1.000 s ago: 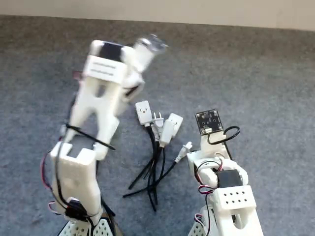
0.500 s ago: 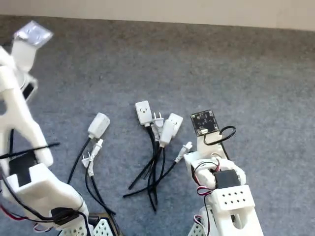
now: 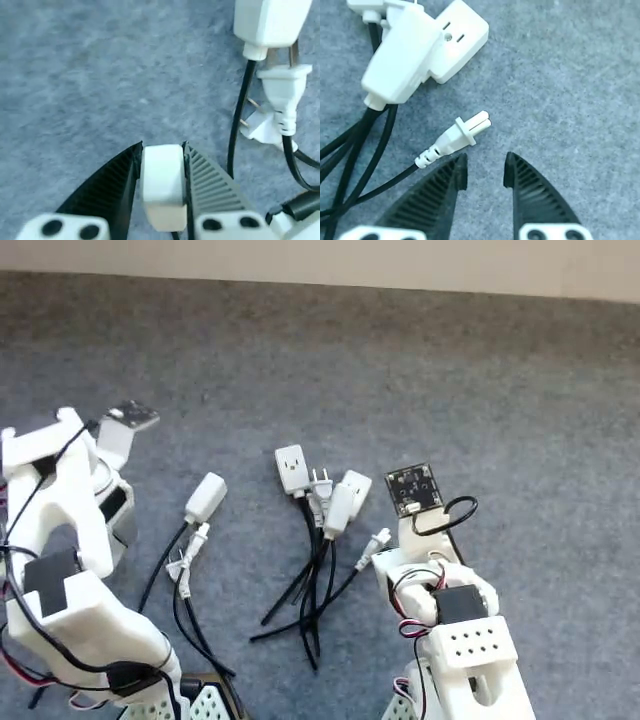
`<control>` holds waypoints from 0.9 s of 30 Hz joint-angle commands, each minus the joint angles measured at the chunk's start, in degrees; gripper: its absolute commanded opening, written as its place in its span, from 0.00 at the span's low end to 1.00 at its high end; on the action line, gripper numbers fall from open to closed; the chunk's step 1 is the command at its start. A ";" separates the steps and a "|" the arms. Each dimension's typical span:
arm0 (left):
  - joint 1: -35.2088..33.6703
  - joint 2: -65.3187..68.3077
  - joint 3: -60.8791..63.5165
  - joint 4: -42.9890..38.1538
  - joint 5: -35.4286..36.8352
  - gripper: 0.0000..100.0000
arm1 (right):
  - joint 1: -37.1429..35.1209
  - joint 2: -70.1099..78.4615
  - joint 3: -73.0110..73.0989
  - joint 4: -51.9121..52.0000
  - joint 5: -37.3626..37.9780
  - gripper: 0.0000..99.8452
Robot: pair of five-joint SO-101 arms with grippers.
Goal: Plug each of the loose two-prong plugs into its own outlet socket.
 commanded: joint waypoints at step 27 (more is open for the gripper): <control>-10.86 -1.36 -6.37 10.29 -7.30 0.19 | -0.57 -1.01 -0.22 0.48 -0.35 0.13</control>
